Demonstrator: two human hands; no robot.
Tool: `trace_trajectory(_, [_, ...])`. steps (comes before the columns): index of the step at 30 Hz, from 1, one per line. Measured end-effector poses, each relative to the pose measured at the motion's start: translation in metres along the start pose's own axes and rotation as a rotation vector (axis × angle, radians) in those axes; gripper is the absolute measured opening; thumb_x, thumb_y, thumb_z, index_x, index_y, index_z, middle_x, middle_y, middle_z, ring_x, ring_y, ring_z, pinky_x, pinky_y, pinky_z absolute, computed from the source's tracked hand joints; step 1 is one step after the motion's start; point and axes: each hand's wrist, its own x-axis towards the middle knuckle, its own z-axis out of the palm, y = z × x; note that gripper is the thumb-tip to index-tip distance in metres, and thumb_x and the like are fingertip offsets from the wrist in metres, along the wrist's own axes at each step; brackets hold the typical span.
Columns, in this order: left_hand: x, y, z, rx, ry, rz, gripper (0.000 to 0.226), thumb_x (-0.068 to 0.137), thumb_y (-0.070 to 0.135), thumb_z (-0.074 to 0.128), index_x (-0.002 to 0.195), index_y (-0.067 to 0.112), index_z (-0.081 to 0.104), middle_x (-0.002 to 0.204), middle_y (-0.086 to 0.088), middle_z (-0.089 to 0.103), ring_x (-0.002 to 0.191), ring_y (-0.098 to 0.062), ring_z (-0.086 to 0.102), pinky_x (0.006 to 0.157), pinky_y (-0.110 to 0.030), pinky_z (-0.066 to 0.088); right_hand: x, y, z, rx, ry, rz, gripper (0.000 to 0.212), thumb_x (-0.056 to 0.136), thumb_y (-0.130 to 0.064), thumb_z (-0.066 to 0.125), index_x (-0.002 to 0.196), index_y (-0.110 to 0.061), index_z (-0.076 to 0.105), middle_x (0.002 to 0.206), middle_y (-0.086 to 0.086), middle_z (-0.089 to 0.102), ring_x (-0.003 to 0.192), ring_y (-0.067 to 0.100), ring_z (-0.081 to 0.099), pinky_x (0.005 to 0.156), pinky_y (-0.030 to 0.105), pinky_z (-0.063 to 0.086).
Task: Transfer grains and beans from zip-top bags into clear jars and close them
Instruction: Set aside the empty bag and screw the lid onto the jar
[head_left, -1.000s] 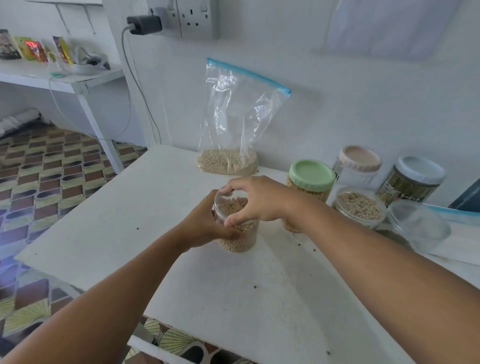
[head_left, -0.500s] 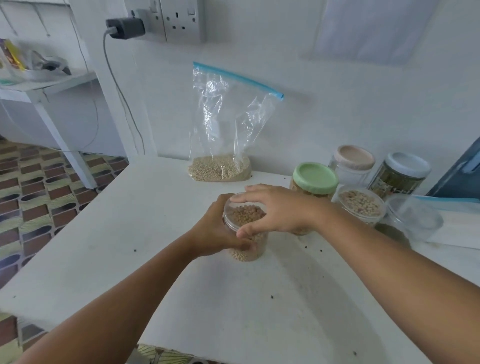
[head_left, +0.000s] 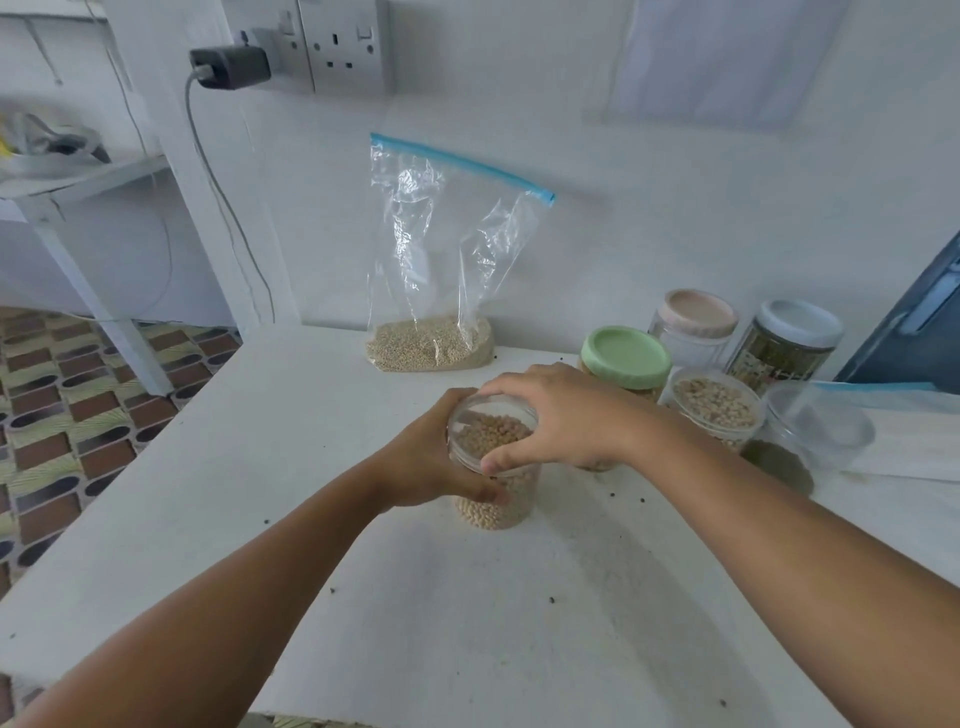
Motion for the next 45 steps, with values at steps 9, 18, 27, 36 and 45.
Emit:
trace_trajectory(9, [-0.001, 0.001, 0.002, 0.0, -0.006, 0.013, 0.12, 0.056, 0.033, 0.104, 0.152, 0.046, 0.034, 0.137, 0.02, 0.056, 0.133, -0.005, 0.054, 0.11, -0.047, 0.052, 0.001, -0.013, 0.01, -0.173, 0.139, 0.069, 0.098, 0.066, -0.09, 0.066, 0.147, -0.044, 0.039, 0.128, -0.003, 0.057, 0.119, 0.019, 0.056, 0.096, 0.043, 0.051])
trace_trajectory(18, [0.0, 0.0, 0.002, 0.016, 0.007, 0.036, 0.116, 0.058, 0.031, 0.104, 0.151, 0.044, 0.035, 0.136, 0.02, 0.055, 0.13, 0.003, 0.052, 0.107, -0.044, 0.054, -0.003, -0.007, 0.012, -0.036, 0.096, 0.097, 0.104, 0.064, -0.085, 0.074, 0.149, -0.041, 0.035, 0.133, -0.001, 0.049, 0.122, 0.018, 0.051, 0.095, 0.037, 0.047])
trace_trajectory(27, [0.001, -0.004, 0.004, -0.044, 0.018, 0.057, 0.11, 0.051, 0.034, 0.103, 0.141, 0.043, 0.041, 0.126, 0.009, 0.066, 0.118, -0.015, 0.068, 0.099, -0.049, 0.06, -0.014, 0.002, 0.007, 0.124, -0.06, -0.013, 0.061, 0.084, -0.059, 0.077, 0.137, -0.062, 0.047, 0.152, -0.01, 0.038, 0.138, 0.011, 0.042, 0.113, 0.037, 0.037])
trace_trajectory(36, [0.003, -0.004, 0.003, -0.008, 0.008, 0.033, 0.114, 0.049, 0.044, 0.103, 0.142, 0.05, 0.037, 0.134, 0.008, 0.06, 0.123, -0.015, 0.064, 0.103, -0.049, 0.057, -0.015, 0.002, 0.004, 0.188, -0.055, 0.031, 0.058, 0.08, -0.07, 0.073, 0.133, -0.063, 0.051, 0.144, -0.012, 0.041, 0.132, 0.009, 0.042, 0.109, 0.035, 0.038])
trace_trajectory(45, [0.001, -0.004, 0.004, -0.012, 0.007, 0.036, 0.116, 0.049, 0.045, 0.104, 0.143, 0.05, 0.036, 0.132, 0.011, 0.061, 0.124, -0.015, 0.064, 0.104, -0.049, 0.057, -0.017, 0.004, 0.012, 0.132, -0.005, 0.056, 0.069, 0.077, -0.076, 0.072, 0.138, -0.067, 0.04, 0.137, -0.009, 0.041, 0.123, 0.013, 0.05, 0.103, 0.039, 0.047])
